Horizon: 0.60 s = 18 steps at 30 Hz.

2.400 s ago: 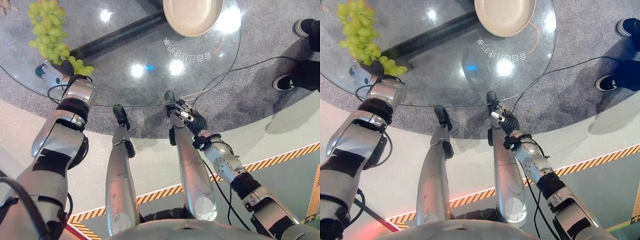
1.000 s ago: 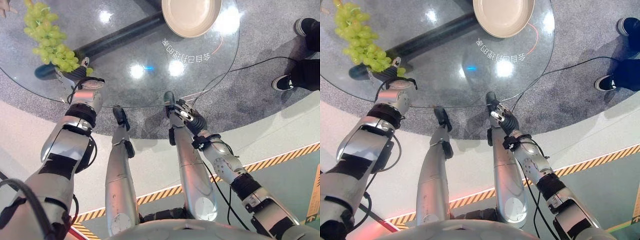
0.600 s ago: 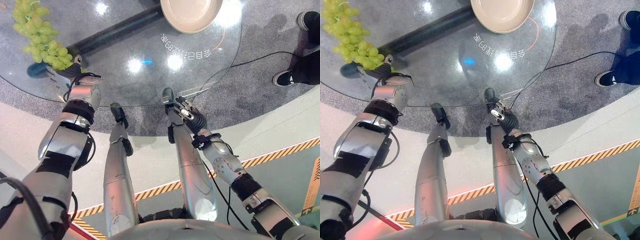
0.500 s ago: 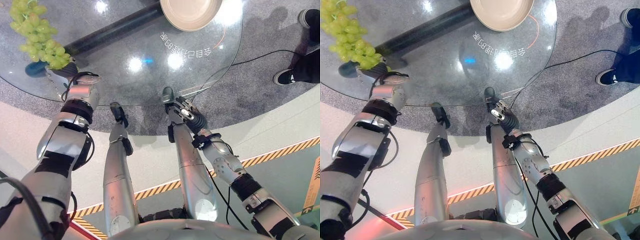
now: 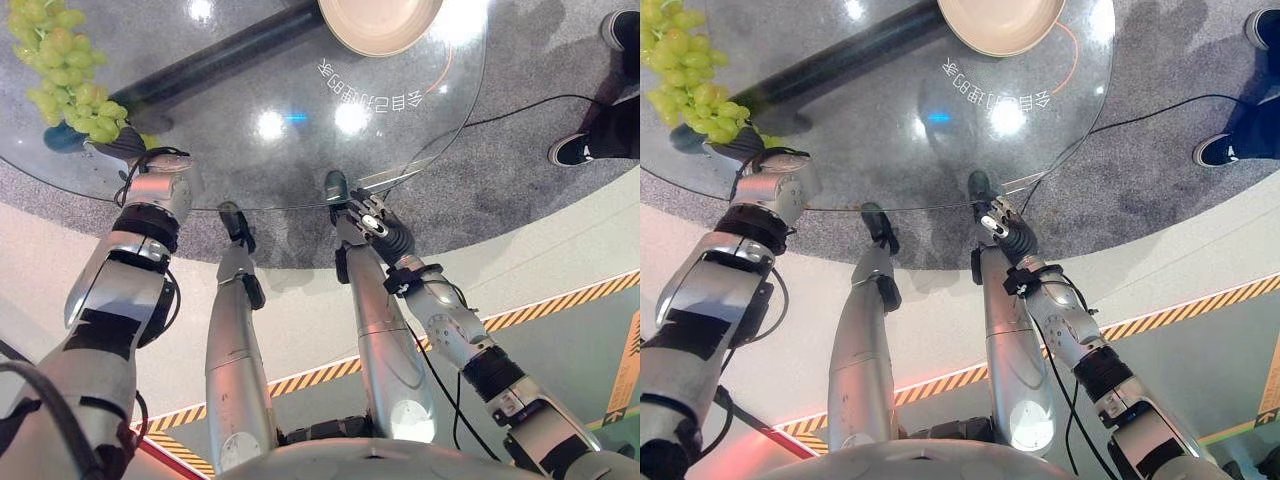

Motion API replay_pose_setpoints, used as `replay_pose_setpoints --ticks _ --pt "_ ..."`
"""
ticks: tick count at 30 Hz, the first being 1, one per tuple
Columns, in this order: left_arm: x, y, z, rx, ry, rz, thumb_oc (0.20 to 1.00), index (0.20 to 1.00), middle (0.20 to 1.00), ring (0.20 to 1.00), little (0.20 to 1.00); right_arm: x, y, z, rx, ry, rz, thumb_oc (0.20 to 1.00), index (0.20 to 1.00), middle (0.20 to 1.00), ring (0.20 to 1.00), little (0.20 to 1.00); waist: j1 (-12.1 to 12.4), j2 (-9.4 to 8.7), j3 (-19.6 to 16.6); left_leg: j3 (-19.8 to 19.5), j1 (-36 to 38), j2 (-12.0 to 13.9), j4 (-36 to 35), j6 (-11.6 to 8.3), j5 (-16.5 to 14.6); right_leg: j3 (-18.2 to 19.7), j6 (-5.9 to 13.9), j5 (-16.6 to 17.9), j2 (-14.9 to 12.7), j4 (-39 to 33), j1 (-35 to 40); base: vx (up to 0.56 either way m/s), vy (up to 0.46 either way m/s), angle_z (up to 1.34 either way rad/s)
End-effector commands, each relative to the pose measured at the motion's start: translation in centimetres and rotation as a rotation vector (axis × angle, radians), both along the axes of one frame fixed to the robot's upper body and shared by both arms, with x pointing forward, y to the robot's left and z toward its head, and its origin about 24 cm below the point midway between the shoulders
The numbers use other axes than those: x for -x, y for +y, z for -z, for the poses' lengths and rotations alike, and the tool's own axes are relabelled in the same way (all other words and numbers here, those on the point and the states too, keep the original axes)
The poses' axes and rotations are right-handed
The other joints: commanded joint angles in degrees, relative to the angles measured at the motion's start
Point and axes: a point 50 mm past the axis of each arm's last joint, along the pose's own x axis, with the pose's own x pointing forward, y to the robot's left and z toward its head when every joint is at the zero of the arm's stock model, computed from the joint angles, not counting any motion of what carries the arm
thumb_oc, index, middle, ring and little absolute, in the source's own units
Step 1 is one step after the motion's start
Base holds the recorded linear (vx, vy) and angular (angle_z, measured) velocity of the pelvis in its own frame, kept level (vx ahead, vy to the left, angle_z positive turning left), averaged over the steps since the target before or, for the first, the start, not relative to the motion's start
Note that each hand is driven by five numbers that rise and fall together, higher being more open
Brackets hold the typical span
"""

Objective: Pick up fruits into the plate

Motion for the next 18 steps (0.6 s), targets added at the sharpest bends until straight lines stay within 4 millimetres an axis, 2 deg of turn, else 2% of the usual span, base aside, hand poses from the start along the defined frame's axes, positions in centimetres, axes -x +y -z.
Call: replay_pose_setpoints --ticks 1,6,10,17,18 --pt "1.9 0.9 5.4 0.141 0.157 -0.075 0.2 0.2 0.2 0.2 0.2 1.5 0.1 -0.7 -0.048 -0.035 -0.014 1.0 1.0 1.0 1.0 1.0 0.8 -0.46 -0.1 -1.0 -0.5 -5.5 4.0 3.08 -5.5 -5.4 -2.69 -7.0 5.9 3.9 1.8 0.0 0.0 0.0" --pt "2.1 0.9 5.3 0.094 0.191 -0.073 0.2 0.2 0.2 0.2 0.2 1.4 0.0 -0.7 -0.041 -0.037 -0.02 1.0 1.0 1.0 1.0 1.0 1.1 -0.07 -0.1 -0.9 0.6 -5.4 3.2 3.11 -5.2 -5.4 -2.75 -7.1 6.0 3.7 2.8 0.0 0.0 0.0" --pt "2.5 1.6 5.3 -0.008 0.257 -0.079 0.2 0.2 0.2 0.2 0.2 1.6 -0.3 -0.6 -0.033 -0.041 -0.026 1.0 1.0 1.0 1.0 1.0 1.3 0.42 -0.1 -0.9 1.9 -5.5 2.1 3.04 -4.7 -5.5 -2.77 -7.2 5.9 3.2 4.1 -0.01 0.02 0.0" --pt "3.3 3.5 4.5 -0.293 0.39 -0.049 0.2 0.2 0.2 0.2 0.2 2.1 -1.1 -0.3 -0.006 -0.045 -0.041 1.0 1.0 1.0 1.0 1.0 2.4 2.42 -0.1 -0.9 6.7 -5.7 -1.0 2.89 -3.6 -5.7 -2.9 -8.0 5.3 2.3 8.7 -0.03 0.06 0.0" --pt "3.2 3.7 3.7 -0.301 0.377 -0.05 0.2 0.2 0.2 0.2 0.2 1.8 -1.2 -0.7 -0.003 -0.063 -0.041 1.0 1.0 1.0 1.0 1.0 2.6 2.69 -0.1 -0.4 5.6 -5.5 -2.0 3.08 -1.4 -5.8 -3.27 -6.0 5.3 1.4 7.5 -0.02 0.057 0.01"
